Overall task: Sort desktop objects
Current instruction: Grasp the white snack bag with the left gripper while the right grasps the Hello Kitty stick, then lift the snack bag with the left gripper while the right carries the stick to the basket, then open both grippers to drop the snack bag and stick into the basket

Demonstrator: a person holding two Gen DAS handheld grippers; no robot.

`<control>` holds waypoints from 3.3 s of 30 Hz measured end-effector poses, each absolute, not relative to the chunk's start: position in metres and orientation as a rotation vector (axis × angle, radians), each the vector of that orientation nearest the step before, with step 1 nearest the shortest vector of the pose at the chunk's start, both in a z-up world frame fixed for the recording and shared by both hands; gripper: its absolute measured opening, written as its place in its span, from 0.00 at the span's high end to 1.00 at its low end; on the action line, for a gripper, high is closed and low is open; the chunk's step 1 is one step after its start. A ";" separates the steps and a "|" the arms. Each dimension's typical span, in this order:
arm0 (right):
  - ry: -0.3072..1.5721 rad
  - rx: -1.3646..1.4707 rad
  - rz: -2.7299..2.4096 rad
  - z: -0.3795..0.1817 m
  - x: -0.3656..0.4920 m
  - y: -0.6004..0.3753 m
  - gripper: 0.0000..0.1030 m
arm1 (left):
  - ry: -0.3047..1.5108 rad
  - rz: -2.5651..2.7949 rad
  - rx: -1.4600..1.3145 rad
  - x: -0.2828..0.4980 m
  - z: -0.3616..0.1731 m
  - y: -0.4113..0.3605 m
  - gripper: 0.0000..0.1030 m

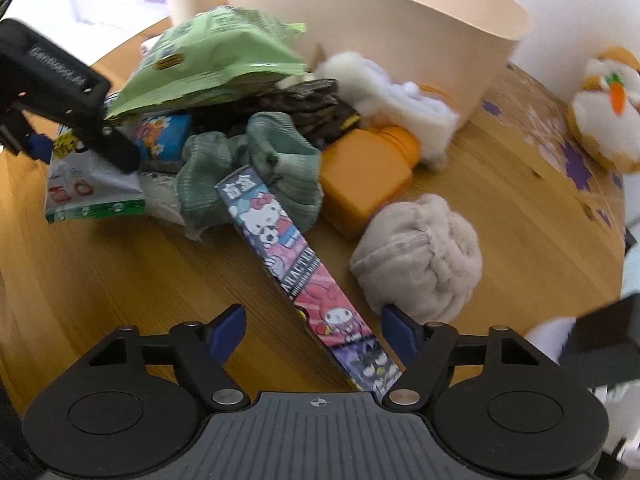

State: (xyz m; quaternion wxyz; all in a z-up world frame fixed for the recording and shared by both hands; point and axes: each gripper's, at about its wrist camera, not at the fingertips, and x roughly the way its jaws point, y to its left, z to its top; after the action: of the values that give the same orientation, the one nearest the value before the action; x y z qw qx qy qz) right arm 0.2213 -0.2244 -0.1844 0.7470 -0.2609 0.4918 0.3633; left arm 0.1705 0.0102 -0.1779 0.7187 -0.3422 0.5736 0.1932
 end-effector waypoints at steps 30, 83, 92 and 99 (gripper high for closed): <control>1.086 -0.270 0.803 -0.137 0.213 -0.251 0.79 | 1.170 0.297 -0.635 0.134 -0.127 0.037 0.39; 0.870 -0.086 0.603 -0.104 0.446 -0.159 0.80 | 0.999 0.291 -0.190 0.401 -0.096 0.017 0.39; 0.882 -0.258 0.617 -0.115 0.458 -0.129 0.79 | 1.083 0.275 -0.245 0.396 -0.116 0.024 0.37; 0.838 -0.314 0.605 -0.120 0.437 -0.130 0.31 | 1.066 0.247 -0.207 0.380 -0.108 0.029 0.27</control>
State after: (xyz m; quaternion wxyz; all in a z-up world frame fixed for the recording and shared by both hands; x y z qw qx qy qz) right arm 0.4370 -0.1301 -0.1201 0.8577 -0.1497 0.3987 0.2879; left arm 0.3797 0.0286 -0.1083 0.8488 -0.0982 0.5061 0.1172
